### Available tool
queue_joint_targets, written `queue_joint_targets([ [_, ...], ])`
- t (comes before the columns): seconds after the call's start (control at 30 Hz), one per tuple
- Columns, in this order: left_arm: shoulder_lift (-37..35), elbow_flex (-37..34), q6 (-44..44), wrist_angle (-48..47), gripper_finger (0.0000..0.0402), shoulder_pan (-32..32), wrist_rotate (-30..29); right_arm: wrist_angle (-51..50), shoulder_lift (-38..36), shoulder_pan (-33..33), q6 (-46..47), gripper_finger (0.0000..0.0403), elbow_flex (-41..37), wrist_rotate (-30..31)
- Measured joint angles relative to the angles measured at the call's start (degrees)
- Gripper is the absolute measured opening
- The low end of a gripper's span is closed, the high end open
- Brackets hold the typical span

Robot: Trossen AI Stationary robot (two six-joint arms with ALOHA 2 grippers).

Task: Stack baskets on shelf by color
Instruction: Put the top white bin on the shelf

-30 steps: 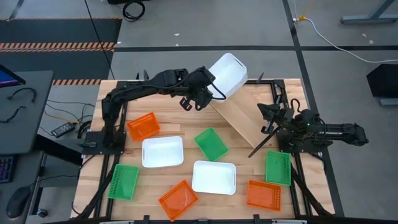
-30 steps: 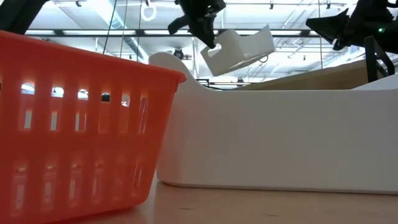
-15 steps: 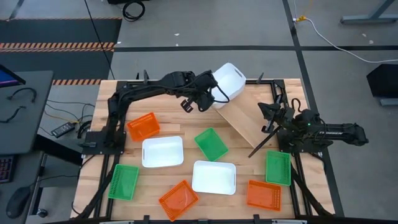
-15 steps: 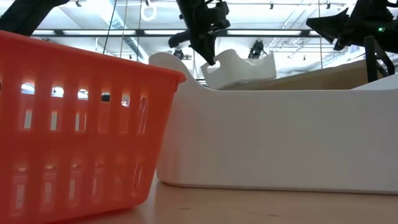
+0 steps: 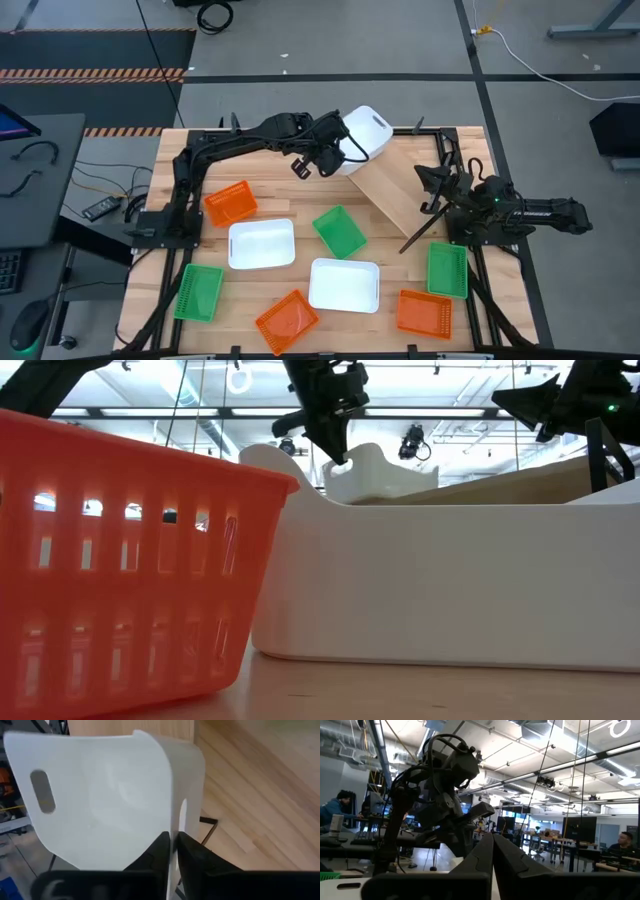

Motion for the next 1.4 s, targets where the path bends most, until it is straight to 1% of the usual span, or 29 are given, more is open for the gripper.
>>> queue_joint_targets([
  [0.1,0.0,0.0,0.0,0.0,0.0049,0.0,-0.2,0.0,0.0,0.0,0.0,0.0015,0.0,0.0],
  [0.27,0.0,0.0,-0.8,2.9,0.0063,0.0,-3.1,0.0,0.0,0.0,0.0,0.0015,0.0,0.0],
  [0.4,0.0,0.0,-2.9,5.4,0.0082,0.0,-3.2,0.0,0.0,0.0,0.0,0.0015,0.0,0.0],
  [0.53,-0.1,0.0,-3.1,5.1,0.0103,0.0,-3.2,0.0,0.0,0.0,0.0,0.0015,0.0,0.0],
  [0.67,-0.1,0.0,-3.2,5.0,0.0115,0.0,-3.2,0.0,0.0,0.0,0.0,0.0015,0.0,0.0],
  [0.8,-0.1,0.0,-4.9,5.0,0.0118,0.0,-2.6,0.0,0.0,0.0,0.0,0.0015,0.0,0.0],
  [0.97,-0.1,-1.3,-5.0,5.1,0.0119,0.3,2.4,0.1,0.0,0.0,0.0,0.0015,0.0,0.0],
  [1.0,-0.1,-1.8,-5.0,5.3,0.0119,0.3,2.7,0.1,0.0,0.0,0.0,0.0015,0.0,0.0],
  [1.17,-0.1,-4.0,-4.8,4.9,0.0118,0.5,2.7,0.1,0.0,0.0,0.1,0.0015,0.0,0.0],
  [1.4,-0.1,-4.1,-4.6,5.8,0.0117,0.4,0.7,0.1,0.0,0.0,0.0,0.0015,0.0,0.0],
])
